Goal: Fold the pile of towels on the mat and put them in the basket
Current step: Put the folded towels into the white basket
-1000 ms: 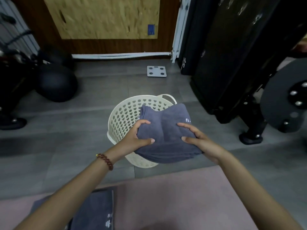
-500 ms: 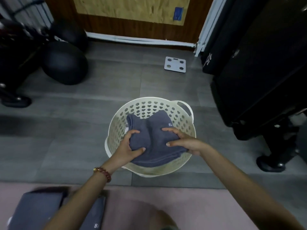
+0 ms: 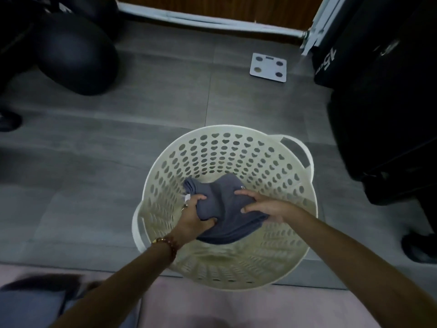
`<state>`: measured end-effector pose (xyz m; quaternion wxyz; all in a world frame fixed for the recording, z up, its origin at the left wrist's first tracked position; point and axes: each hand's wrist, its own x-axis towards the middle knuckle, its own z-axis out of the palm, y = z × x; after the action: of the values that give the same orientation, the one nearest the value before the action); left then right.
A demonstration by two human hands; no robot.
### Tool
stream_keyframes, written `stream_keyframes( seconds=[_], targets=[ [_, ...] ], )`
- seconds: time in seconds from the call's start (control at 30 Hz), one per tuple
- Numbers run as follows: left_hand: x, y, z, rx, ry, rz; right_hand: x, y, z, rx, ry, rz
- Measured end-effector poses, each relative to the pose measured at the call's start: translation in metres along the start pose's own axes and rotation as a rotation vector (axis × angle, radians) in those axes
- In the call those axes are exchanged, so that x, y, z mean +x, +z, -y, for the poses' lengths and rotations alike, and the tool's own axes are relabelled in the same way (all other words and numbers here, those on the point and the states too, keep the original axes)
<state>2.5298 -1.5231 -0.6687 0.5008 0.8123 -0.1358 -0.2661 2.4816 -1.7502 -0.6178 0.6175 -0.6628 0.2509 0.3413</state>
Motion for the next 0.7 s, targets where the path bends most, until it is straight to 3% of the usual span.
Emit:
stream_keyframes(
  seconds=[0.2, 0.3, 0.4, 0.47, 0.53, 0.7],
  targets=[
    [0.027, 0.016, 0.016, 0.116, 0.014, -0.019, 0.038, -0.021, -0.03, 0.032, -0.247, -0.067],
    [0.036, 0.032, 0.028, 0.177, -0.03, -0.056, 0.066, -0.029, -0.04, -0.119, -0.283, -0.115],
    [0.05, 0.044, 0.066, 0.342, -0.162, 0.122, 0.11, -0.036, -0.075, -0.508, -0.262, -0.176],
    [0.052, 0.046, 0.076, 0.574, -0.332, 0.248, 0.121, -0.037, -0.088, -0.868, -0.107, -0.276],
    [0.053, 0.044, 0.075, 0.65, -0.393, 0.247, 0.121, -0.034, -0.086, -0.83, -0.087, -0.282],
    [0.048, 0.02, 0.014, 0.679, -0.082, 0.384, 0.086, -0.018, -0.041, -0.53, -0.344, -0.268]
  ],
)
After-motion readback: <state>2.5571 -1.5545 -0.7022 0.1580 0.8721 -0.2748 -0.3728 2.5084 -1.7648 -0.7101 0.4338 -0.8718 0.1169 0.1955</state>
